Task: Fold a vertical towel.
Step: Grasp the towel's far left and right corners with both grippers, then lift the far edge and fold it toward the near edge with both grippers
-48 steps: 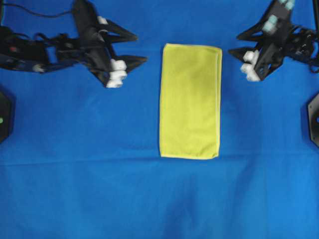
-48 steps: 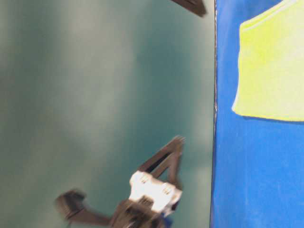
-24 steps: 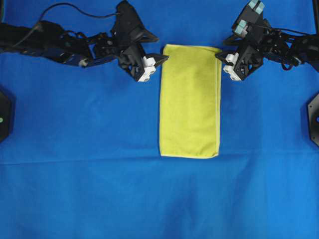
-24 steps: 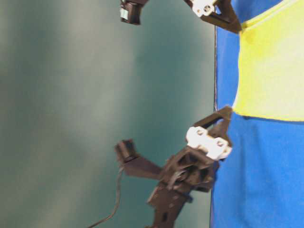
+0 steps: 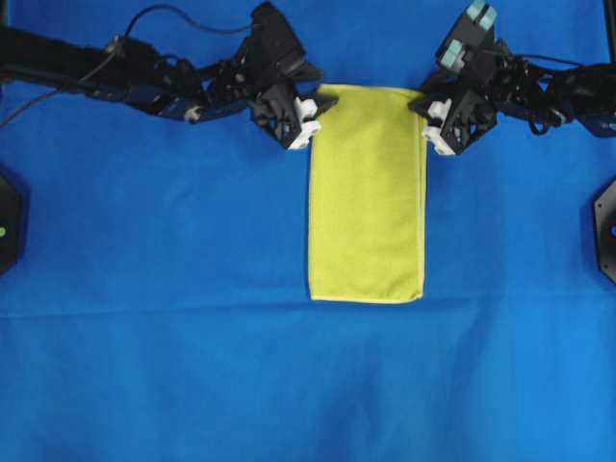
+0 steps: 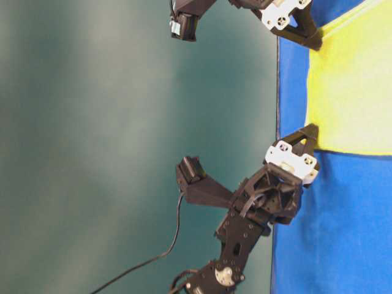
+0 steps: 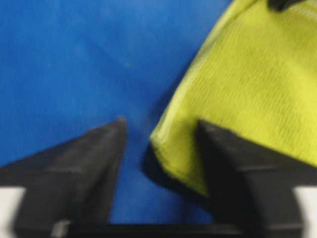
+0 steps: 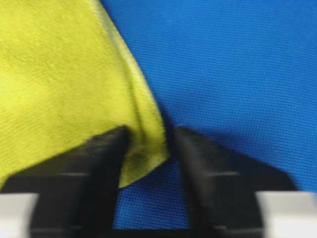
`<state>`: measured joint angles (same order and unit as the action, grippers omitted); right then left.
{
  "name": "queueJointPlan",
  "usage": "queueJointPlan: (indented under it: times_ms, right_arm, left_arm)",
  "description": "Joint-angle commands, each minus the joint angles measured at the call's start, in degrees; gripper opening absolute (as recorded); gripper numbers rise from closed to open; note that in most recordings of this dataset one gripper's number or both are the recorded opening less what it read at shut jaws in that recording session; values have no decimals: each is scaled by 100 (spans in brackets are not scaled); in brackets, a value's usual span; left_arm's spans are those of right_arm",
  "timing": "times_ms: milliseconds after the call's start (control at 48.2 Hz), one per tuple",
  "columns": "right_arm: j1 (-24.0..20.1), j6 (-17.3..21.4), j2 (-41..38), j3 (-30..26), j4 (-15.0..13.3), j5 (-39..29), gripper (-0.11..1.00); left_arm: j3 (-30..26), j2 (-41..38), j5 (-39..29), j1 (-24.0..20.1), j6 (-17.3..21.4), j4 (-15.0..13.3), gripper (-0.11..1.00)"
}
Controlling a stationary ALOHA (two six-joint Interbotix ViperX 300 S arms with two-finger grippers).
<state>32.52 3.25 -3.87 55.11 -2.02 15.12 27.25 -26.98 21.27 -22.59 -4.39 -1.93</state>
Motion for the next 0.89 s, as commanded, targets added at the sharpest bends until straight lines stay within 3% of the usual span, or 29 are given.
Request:
queueJointPlan:
  times_ms: [0,83,145,560,871]
  right_arm:
    - [18,-18,44,-44,-9,26,31]
    - [18,-26,53,-26,-18,9,7]
    - [18,-26,53,-26,-18,9,6]
    - [53,-26,325,-53,-18,0,6]
    - [378,-220,413,-185,-18,-9,6]
  left_arm:
    - [-97,-9,-149,-9,-9,0,35]
    - [-70,-9,-158,9,18,18,15]
    - [-62,0,-158,18,70,18,4]
    - [-44,343,-202,-9,185,18,3]
    - [-255,360,-158,-246,448,18,3]
